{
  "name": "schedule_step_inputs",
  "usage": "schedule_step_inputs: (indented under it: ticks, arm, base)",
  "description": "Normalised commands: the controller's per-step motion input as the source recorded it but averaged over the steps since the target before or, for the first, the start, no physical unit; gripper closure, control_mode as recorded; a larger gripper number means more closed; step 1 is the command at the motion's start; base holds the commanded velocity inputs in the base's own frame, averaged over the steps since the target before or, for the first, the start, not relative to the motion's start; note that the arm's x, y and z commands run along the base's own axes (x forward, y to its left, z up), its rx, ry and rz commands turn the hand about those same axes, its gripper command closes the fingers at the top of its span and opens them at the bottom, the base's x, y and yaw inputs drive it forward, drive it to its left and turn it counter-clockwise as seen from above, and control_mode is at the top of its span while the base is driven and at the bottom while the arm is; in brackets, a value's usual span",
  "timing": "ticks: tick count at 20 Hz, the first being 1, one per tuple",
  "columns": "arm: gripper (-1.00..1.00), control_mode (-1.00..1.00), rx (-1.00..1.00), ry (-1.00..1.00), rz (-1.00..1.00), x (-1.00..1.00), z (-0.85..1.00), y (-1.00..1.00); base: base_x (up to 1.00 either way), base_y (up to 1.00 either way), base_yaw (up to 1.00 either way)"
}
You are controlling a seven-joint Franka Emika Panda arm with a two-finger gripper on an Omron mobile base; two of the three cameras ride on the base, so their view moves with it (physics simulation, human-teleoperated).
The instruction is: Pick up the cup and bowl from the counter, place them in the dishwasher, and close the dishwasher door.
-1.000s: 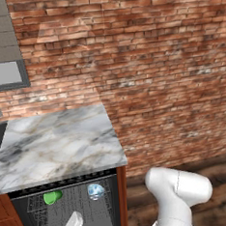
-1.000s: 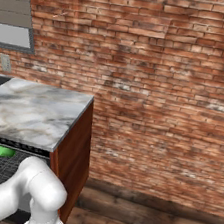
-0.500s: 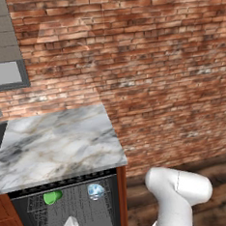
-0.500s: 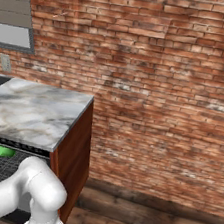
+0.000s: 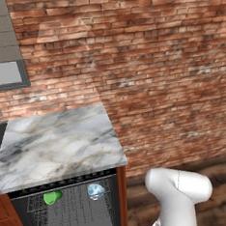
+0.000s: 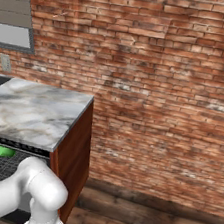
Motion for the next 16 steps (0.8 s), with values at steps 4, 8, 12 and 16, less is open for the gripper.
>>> schedule_step_inputs:
  ticks: [4,8,12,16]
  arm:
    - [-1.00,-1.00,-0.07,-0.02,-0.10,-0.66,0.00,0.18]
    - [-1.00,-1.00,-0.08,-0.03,-0.12,-0.69,0.00,0.13]
    - [-1.00,-1.00,-0.12,-0.02,-0.13,-0.70,0.00,0.11]
    - [-1.00,-1.00,-0.27,-0.03,-0.12,-0.60,-0.14,0.24]
  base:
    - [0.00,0.00,0.00]
    - [0.00,0.00,0.00]
    - [0.00,0.00,0.00]
    - [0.00,0.00,0.00]
